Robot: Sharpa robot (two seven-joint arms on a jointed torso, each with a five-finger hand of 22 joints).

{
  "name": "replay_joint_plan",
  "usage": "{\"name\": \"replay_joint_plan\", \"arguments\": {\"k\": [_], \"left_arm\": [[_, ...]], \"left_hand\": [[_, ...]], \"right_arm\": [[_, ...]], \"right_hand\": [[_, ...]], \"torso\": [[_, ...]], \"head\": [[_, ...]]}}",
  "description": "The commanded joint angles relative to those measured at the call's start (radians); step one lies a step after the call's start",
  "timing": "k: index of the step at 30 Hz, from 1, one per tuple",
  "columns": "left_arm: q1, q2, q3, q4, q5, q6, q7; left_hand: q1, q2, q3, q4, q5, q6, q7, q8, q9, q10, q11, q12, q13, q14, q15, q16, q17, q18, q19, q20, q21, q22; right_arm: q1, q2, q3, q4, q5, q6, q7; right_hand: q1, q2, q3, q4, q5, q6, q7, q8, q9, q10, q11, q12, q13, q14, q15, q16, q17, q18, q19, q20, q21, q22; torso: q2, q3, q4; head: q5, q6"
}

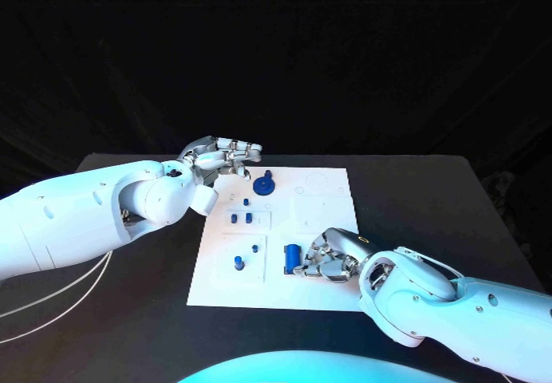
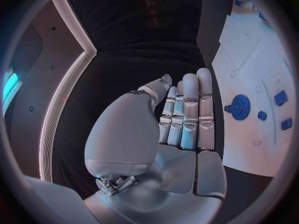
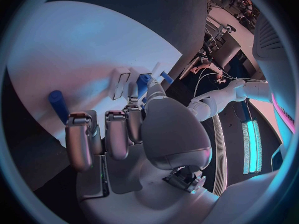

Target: Assemble the parts on the task board

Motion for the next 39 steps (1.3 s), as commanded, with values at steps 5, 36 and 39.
{"name": "replay_joint_plan", "arguments": {"k": [5,36,39], "left_arm": [[0.001,0.000,0.001,0.002,0.003,0.018,0.002],[0.001,-0.001,0.000,0.001,0.003,0.019,0.001],[0.001,-0.002,0.000,0.001,0.003,0.018,0.001]], "left_hand": [[0.000,0.009,-0.004,-0.004,-0.001,-0.004,-0.001,0.005,-0.001,-0.005,-0.001,0.006,0.002,-0.004,0.000,-0.004,-0.001,0.013,0.006,0.001,-0.006,-0.001],[0.000,0.009,-0.004,-0.004,-0.001,-0.005,-0.001,0.005,-0.001,-0.006,-0.001,0.006,0.002,-0.004,0.001,-0.004,-0.002,0.013,0.007,0.001,-0.006,-0.002],[0.000,0.009,-0.004,-0.004,-0.001,-0.005,-0.001,0.005,-0.001,-0.006,-0.001,0.006,0.002,-0.004,0.001,-0.004,-0.002,0.013,0.007,0.001,-0.006,-0.002]], "right_arm": [[0.000,-0.004,0.000,0.002,-0.004,0.030,0.021],[0.013,-0.045,0.002,0.005,0.018,-0.048,0.058],[0.023,-0.080,0.002,0.027,0.033,-0.052,0.085]], "right_hand": [[-0.014,-0.036,-0.013,0.003,-0.018,-0.003,0.003,0.000,0.001,0.006,-0.002,-0.014,-0.050,0.074,-0.005,0.003,0.100,-0.010,0.082,-0.008,-0.013,0.248],[0.007,-0.007,0.015,0.009,0.002,-0.016,0.005,-0.009,0.000,-0.004,0.000,-0.033,-0.062,0.071,-0.004,-0.005,0.088,-0.006,0.074,-0.007,-0.032,0.242],[0.013,-0.008,0.017,0.007,0.006,-0.025,0.009,-0.016,-0.002,-0.010,0.003,-0.044,-0.068,0.069,-0.001,-0.010,0.079,-0.004,0.069,-0.005,-0.044,0.239]], "torso": [[0.000,0.0000,-0.0002],[-0.001,0.0005,-0.0012],[-0.001,0.0002,-0.0036]], "head": [[0.000,-0.002],[-0.003,0.004],[-0.005,0.006]]}}
